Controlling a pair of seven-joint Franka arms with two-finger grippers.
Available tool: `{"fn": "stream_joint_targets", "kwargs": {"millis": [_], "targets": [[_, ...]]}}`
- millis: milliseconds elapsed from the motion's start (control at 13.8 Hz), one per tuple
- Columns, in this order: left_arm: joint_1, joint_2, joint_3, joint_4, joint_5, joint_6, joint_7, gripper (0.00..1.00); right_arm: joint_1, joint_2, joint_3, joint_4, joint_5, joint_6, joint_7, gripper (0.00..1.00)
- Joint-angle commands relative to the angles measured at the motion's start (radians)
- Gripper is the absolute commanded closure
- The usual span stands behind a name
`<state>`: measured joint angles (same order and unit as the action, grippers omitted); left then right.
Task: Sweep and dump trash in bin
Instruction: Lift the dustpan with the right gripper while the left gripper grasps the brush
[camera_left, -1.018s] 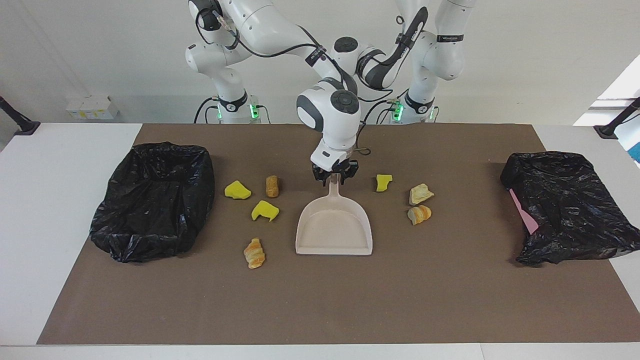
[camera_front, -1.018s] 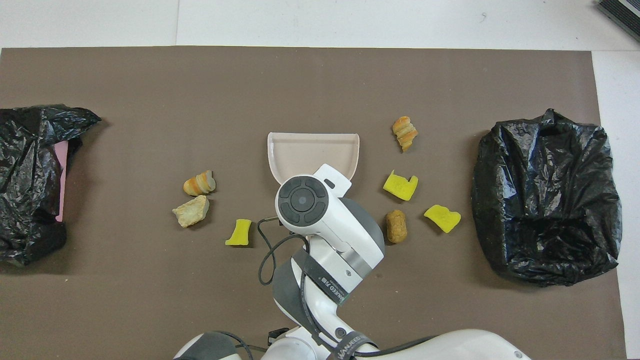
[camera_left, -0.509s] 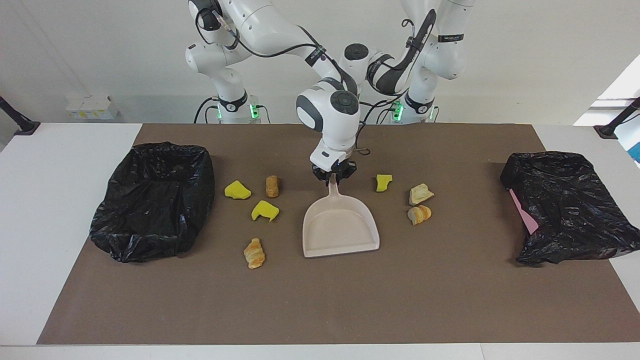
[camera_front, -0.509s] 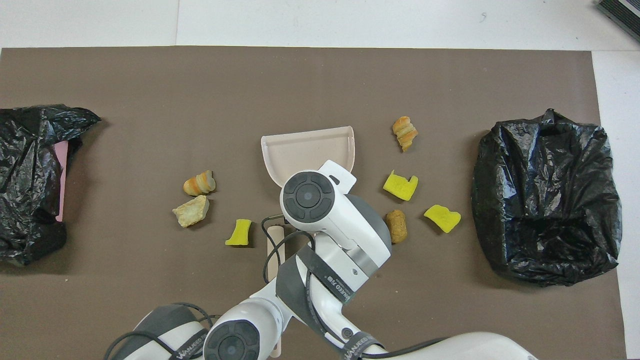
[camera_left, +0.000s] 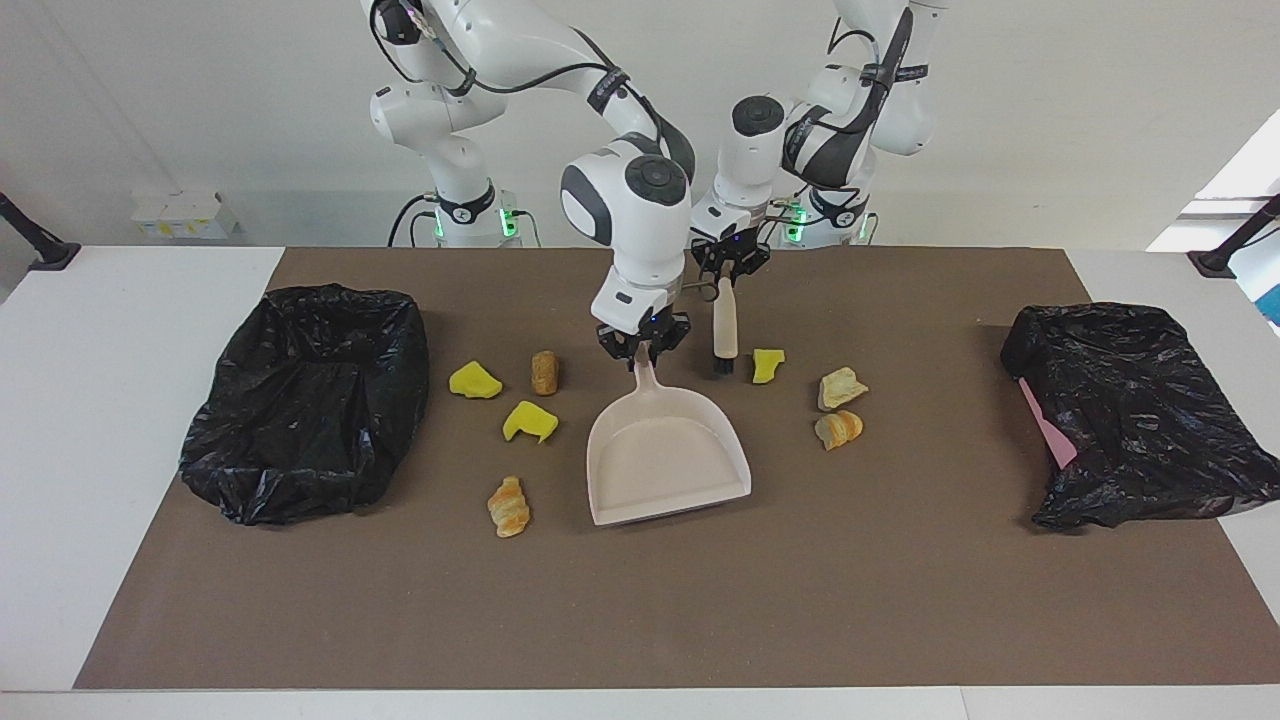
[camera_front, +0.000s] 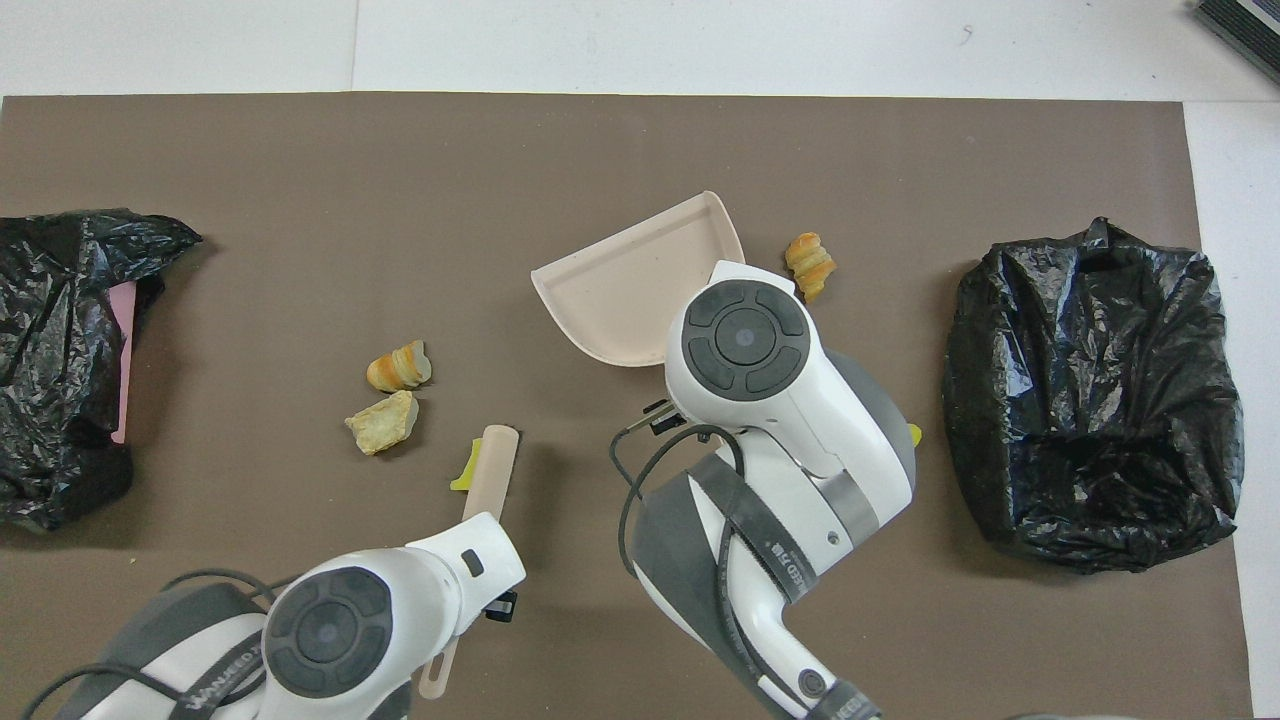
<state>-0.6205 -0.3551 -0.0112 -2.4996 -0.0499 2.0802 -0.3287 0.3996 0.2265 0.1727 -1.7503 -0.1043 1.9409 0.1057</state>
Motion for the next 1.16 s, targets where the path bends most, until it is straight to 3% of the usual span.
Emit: {"fn": "stream_joint_targets", "kwargs": {"millis": [0, 218, 582, 873, 1091], "targets": [[0.105, 0.007, -0.009, 0.062, 0.016, -0.049, 0.054, 1.00, -0.010, -0.015, 0.007, -0.015, -0.005, -0.013, -0.176, 1.00], [0.252, 0.033, -0.009, 0.062, 0.016, 0.015, 0.115, 1.00, -0.012, -0.016, 0.005, -0.014, -0.012, -0.017, -0.421, 1.00], [0.468, 0.080, -0.009, 0.062, 0.016, 0.058, 0.376, 1.00, -0.028, -0.006, 0.007, -0.012, -0.046, -0.022, -0.696, 1.00], [0.492, 0.183, -0.009, 0.061, 0.024, 0.152, 0.387, 1.00, -0.035, 0.024, 0.007, -0.011, -0.046, 0.018, -0.828, 1.00], [0.473, 0.212, -0.012, 0.048, 0.027, 0.179, 0.386, 1.00, -0.045, 0.043, 0.007, -0.012, -0.046, 0.020, -0.900, 1.00]]}}
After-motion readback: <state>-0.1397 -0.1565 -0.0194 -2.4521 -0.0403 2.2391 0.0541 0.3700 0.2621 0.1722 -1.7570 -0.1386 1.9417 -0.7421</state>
